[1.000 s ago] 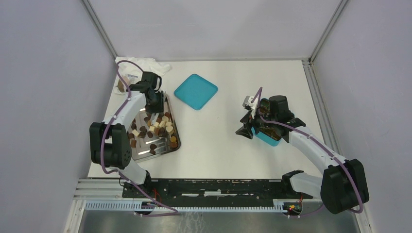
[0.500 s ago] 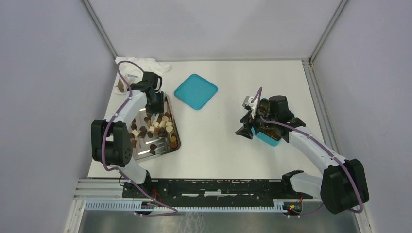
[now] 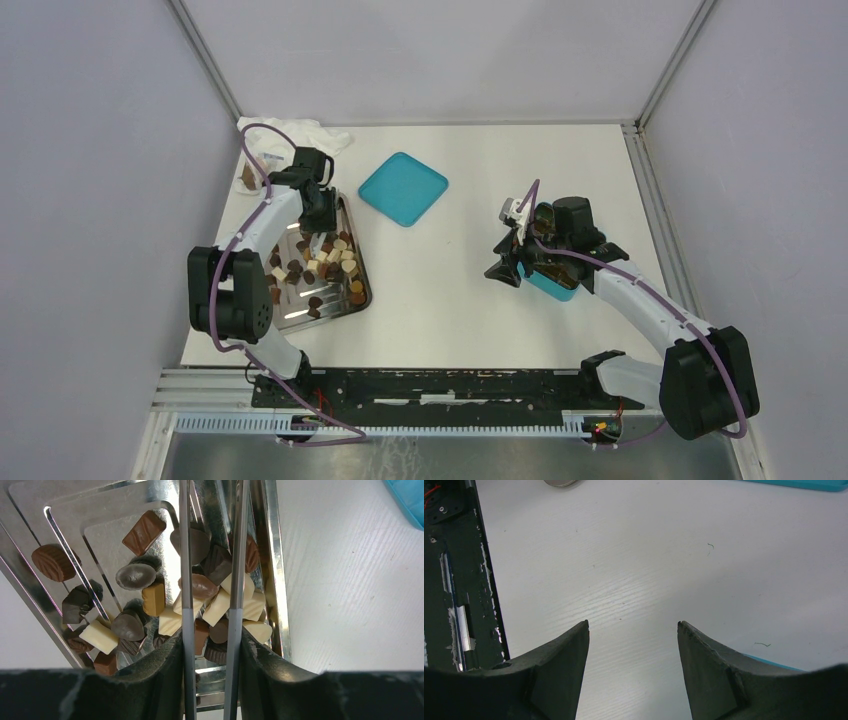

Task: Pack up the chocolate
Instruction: Pick up the fake chocolate from the plate.

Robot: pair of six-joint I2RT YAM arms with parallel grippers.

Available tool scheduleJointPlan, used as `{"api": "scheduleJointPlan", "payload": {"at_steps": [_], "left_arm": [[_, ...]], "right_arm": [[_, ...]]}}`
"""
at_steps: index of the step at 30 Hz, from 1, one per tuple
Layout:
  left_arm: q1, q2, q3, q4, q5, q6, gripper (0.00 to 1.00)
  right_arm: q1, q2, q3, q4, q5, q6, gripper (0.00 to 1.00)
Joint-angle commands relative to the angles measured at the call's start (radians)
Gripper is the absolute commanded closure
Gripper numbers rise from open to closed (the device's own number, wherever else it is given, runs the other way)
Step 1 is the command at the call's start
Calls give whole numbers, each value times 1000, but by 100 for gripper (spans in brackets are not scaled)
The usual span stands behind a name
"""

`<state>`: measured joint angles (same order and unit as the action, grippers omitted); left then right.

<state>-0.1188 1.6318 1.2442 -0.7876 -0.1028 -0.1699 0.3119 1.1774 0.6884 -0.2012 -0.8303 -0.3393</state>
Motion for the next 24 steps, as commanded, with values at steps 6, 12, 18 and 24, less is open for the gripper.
{"api": "scheduleJointPlan", "payload": {"at_steps": [6, 12, 18, 24], "left_arm": [[5, 8, 41, 11, -12, 45, 55], [4, 19, 49, 11, -8, 45, 55], [6, 35, 62, 10, 9, 45, 57], [5, 36, 68, 6, 17, 44, 63]], "right_arm": [[-2, 5, 46, 14, -23, -17, 29], [-2, 5, 48, 13, -26, -18, 29], [-3, 7, 49, 11, -26, -20, 29], [-2, 7, 50, 10, -26, -20, 29]]}}
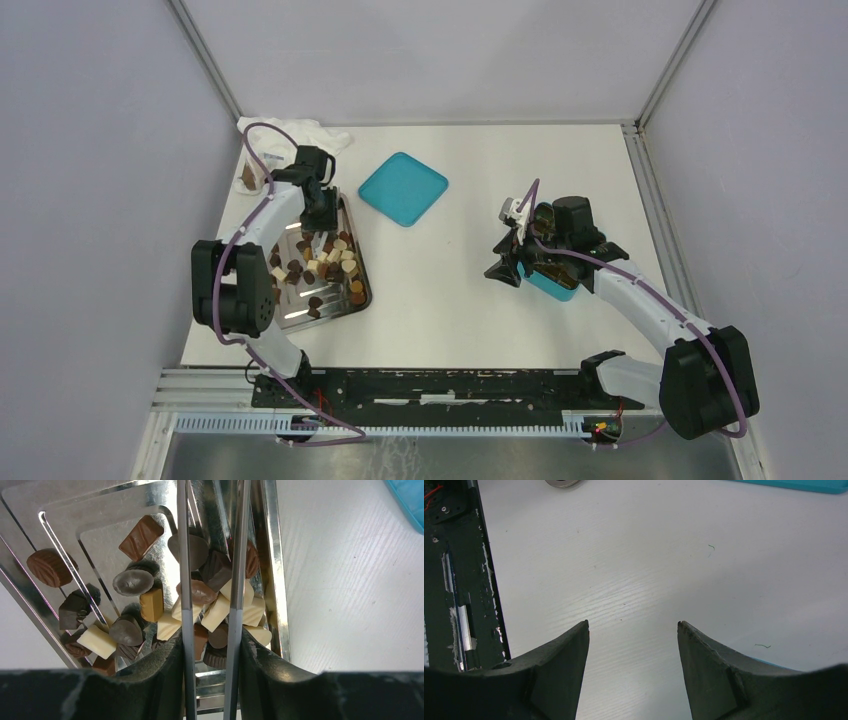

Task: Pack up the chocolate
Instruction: Pick up the fake chocolate from the plate.

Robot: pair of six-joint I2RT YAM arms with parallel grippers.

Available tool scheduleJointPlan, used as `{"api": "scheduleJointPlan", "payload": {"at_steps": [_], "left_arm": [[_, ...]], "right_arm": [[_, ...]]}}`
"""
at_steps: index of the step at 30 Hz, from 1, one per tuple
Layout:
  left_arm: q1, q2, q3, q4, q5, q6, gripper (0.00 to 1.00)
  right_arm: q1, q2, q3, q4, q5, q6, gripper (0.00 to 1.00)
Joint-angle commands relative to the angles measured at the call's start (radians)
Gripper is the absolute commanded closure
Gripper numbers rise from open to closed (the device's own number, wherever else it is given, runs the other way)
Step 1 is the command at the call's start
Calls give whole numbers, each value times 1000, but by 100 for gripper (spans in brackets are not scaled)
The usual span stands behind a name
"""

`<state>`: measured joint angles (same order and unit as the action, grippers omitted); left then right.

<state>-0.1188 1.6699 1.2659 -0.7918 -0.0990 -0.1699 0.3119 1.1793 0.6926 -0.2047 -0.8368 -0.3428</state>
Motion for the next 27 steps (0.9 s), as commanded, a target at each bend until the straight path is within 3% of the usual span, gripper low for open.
{"api": "scheduleJointPlan", "payload": {"at_steps": [1, 8, 27], "left_arm": [[5, -3, 46, 9, 13, 46, 65], [5, -39, 34, 5, 13, 42, 73], [4, -188, -40, 3, 45, 19, 74]], "right_arm": [[-3, 6, 45, 13, -19, -16, 30], [-2, 5, 45, 13, -19, -18, 30], [-5, 1, 52, 0, -13, -31, 29]]}}
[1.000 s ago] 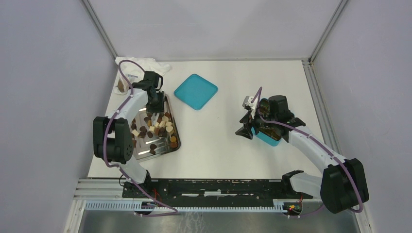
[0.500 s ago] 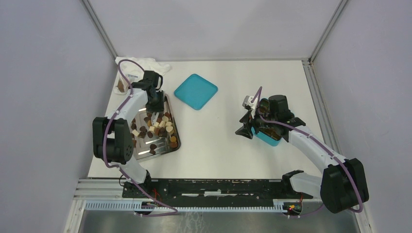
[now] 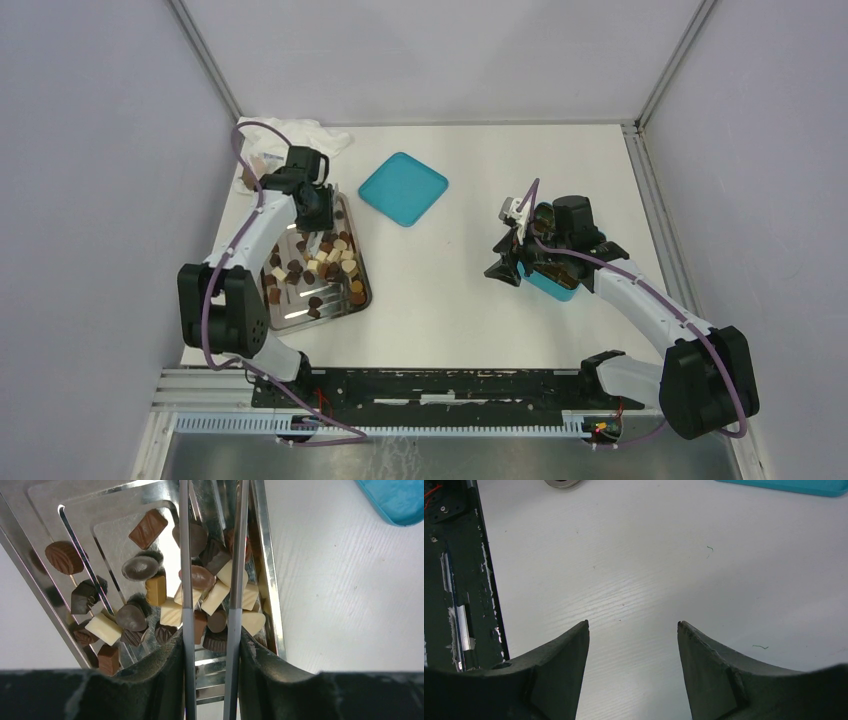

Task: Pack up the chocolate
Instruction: Pick up the fake chocolate from the plate.

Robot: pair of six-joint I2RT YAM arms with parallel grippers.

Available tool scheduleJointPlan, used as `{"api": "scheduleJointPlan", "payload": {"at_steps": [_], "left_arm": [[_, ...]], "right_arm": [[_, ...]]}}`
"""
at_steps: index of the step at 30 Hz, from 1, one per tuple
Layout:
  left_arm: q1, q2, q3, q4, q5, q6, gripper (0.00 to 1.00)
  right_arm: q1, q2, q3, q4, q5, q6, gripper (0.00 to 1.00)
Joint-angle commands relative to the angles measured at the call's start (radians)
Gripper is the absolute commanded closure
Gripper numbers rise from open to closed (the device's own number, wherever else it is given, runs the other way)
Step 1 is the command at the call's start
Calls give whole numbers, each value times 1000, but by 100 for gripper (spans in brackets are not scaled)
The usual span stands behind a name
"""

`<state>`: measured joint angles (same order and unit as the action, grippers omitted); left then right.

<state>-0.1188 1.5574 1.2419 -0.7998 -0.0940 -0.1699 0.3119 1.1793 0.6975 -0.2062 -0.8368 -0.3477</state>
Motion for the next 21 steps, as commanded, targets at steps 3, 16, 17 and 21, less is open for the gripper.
{"api": "scheduleJointPlan", "payload": {"at_steps": [3, 16, 17, 21], "left_arm": [[5, -120, -36, 10, 56, 11, 75], [-41, -324, -146, 66, 342, -60, 75], [-60, -348, -153, 78, 362, -74, 75], [-176, -393, -179, 153, 393, -158, 75]], "right_arm": [[-11, -1, 48, -2, -13, -28, 29], [-114, -44, 78, -46, -4, -63, 29], [-130, -55, 79, -47, 0, -63, 29], [-224, -88, 79, -38, 48, -47, 28]]}}
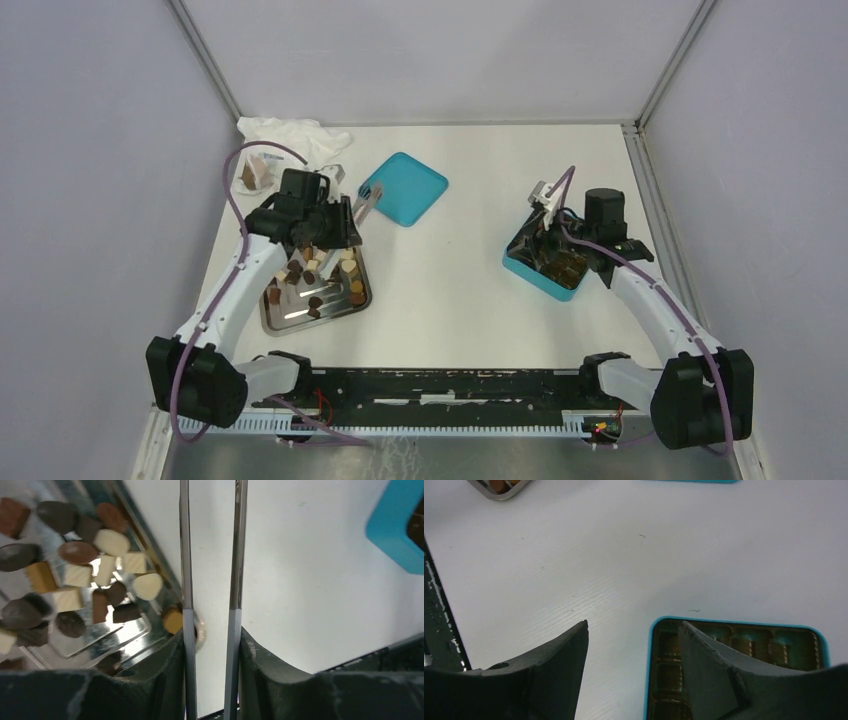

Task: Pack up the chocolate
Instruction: Pick up the fake chocolate from the plate.

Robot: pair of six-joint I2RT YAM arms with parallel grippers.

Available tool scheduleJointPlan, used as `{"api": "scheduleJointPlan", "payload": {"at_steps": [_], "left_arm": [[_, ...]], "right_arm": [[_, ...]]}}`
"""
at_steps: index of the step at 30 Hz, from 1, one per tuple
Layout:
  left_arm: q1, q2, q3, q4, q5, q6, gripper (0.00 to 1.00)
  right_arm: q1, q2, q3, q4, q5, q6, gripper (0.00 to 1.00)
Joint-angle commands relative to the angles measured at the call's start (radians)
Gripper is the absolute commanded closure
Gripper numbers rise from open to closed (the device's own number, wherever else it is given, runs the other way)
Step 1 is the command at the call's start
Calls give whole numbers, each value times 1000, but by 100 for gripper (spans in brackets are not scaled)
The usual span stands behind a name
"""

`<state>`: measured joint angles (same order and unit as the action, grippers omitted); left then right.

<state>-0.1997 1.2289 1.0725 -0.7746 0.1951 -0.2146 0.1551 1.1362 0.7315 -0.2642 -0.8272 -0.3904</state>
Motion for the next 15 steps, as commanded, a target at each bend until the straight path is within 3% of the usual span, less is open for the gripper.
{"api": "scheduleJointPlan", "payload": {"at_steps": [1, 6, 15], "left_arm": [[-134, -70, -13, 148, 98, -135, 75], [-315, -66, -9, 266, 75, -235, 75], [-588, 101, 124, 402, -25, -296, 75]], "right_arm": [[-90, -51, 46, 19, 52, 0, 28], [-216, -70, 43, 42, 190, 48, 28], [-361, -35, 45, 84, 676, 21, 27]]}}
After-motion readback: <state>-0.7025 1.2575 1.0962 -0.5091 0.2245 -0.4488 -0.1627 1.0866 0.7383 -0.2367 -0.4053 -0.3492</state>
